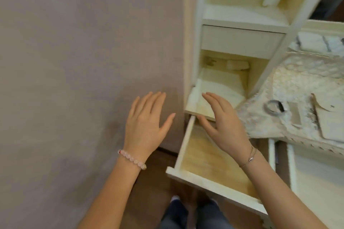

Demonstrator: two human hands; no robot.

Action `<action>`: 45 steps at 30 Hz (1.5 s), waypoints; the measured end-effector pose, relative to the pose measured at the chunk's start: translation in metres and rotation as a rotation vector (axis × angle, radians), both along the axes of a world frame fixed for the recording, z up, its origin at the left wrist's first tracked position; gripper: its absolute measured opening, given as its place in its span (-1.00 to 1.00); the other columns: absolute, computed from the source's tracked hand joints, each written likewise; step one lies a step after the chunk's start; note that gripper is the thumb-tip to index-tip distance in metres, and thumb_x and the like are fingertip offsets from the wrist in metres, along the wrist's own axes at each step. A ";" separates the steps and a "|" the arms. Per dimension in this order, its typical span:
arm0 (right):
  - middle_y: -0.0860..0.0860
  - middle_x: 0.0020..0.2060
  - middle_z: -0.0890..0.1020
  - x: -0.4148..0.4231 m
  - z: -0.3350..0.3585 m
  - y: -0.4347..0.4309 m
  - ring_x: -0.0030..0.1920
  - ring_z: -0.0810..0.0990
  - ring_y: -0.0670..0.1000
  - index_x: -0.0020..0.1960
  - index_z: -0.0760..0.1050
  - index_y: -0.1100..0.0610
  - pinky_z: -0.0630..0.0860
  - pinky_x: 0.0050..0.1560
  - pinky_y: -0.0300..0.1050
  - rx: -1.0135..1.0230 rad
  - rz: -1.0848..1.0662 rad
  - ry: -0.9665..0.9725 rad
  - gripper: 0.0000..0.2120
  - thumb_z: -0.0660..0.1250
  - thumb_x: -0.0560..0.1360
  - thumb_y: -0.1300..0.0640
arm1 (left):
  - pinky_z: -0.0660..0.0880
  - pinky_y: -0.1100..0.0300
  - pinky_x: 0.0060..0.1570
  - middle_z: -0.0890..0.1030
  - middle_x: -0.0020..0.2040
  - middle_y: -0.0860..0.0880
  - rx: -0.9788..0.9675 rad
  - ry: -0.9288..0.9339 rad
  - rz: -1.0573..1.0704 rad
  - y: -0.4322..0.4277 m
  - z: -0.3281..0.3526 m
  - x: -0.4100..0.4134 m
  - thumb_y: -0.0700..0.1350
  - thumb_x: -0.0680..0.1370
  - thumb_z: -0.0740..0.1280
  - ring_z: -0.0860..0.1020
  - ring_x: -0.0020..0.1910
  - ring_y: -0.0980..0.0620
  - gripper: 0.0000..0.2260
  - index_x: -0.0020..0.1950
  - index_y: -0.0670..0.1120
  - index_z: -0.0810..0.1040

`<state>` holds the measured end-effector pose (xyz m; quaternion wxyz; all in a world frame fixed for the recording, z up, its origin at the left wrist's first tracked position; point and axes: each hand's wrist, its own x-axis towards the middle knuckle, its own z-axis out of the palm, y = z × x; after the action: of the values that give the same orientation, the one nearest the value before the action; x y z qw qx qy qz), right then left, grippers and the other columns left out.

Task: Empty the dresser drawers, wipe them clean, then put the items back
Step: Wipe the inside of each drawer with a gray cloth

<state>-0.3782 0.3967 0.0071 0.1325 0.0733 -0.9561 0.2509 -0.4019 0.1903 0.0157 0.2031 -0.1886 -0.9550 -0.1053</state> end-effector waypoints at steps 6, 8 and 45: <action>0.01 0.37 0.37 -0.012 0.014 -0.086 0.37 0.32 0.00 0.45 0.22 0.07 0.19 0.33 -0.19 0.011 0.309 -0.015 -0.44 0.11 0.54 -0.17 | 0.41 -0.07 0.23 0.58 0.20 -0.12 0.007 0.055 0.363 -0.083 0.017 0.060 0.15 0.53 0.13 0.51 0.22 -0.12 -0.51 0.27 -0.17 0.51; 0.02 0.38 0.36 -0.010 0.022 -0.111 0.38 0.32 0.02 0.45 0.22 0.09 0.22 0.36 -0.13 0.004 0.436 -0.007 -0.42 0.09 0.53 -0.19 | 0.40 -0.06 0.24 0.58 0.19 -0.12 0.003 0.071 0.492 -0.104 0.022 0.090 0.14 0.53 0.15 0.52 0.22 -0.12 -0.52 0.26 -0.17 0.51; -0.10 0.42 0.28 0.666 0.046 -0.324 0.43 0.18 -0.12 0.47 0.18 0.02 0.08 0.38 -0.29 -0.102 2.345 0.019 -0.47 0.18 0.55 -0.10 | 0.41 -0.06 0.27 0.55 0.23 -0.07 -0.035 0.037 2.433 0.025 0.041 0.857 0.18 0.53 0.10 0.49 0.25 -0.06 -0.48 0.33 -0.12 0.46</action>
<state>0.2881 0.0730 0.0533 -0.1699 0.9057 -0.2915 0.2568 0.4547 0.2148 0.0566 0.1803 0.8259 -0.5067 0.1695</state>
